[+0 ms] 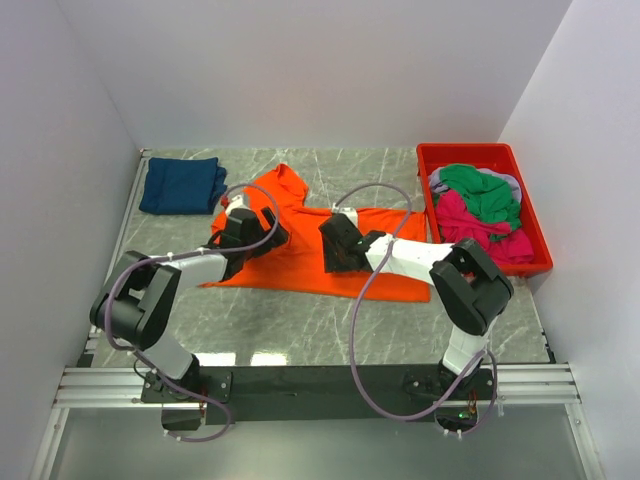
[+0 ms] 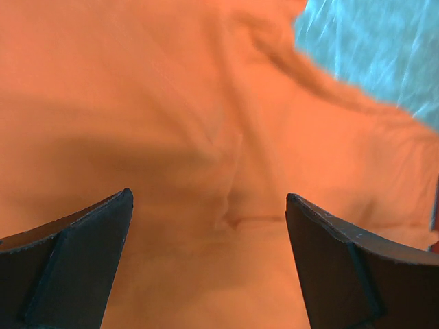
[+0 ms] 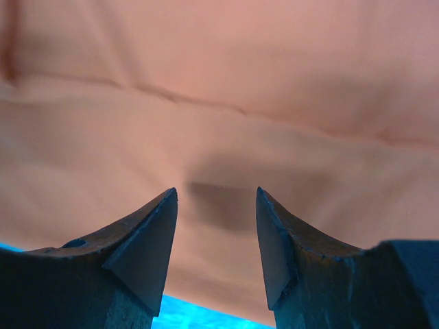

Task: Fold and stack the t-shirts
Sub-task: Fold the tshirt

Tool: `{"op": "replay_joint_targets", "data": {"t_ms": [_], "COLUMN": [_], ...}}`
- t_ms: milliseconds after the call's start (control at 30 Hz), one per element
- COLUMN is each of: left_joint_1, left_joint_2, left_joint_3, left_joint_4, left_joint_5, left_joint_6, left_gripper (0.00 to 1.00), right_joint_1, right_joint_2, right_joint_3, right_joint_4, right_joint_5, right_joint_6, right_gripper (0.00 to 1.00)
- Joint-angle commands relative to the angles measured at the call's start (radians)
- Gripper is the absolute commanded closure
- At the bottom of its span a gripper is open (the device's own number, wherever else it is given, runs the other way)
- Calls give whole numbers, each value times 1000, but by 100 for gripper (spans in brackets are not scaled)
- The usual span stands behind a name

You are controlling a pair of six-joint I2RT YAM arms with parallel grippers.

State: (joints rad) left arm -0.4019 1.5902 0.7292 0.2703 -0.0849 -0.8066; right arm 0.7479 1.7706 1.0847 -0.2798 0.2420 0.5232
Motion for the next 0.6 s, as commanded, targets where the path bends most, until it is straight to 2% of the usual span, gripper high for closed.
{"op": "replay_joint_targets", "data": {"t_ms": [0, 567], "left_joint_1": [-17, -44], "left_joint_2": [7, -211], "left_joint_3": [-37, -312], "left_joint_4": [50, -83], "left_joint_5": [-2, -119], "left_joint_6": [9, -62], "left_gripper": [1, 1], "right_joint_1": [-1, 91], "right_joint_2": [-54, -115], "right_joint_3": [-40, -273], "right_joint_4": [51, 30], "right_joint_5": [11, 29], "right_joint_6": [35, 113], "right_gripper": [43, 44]}}
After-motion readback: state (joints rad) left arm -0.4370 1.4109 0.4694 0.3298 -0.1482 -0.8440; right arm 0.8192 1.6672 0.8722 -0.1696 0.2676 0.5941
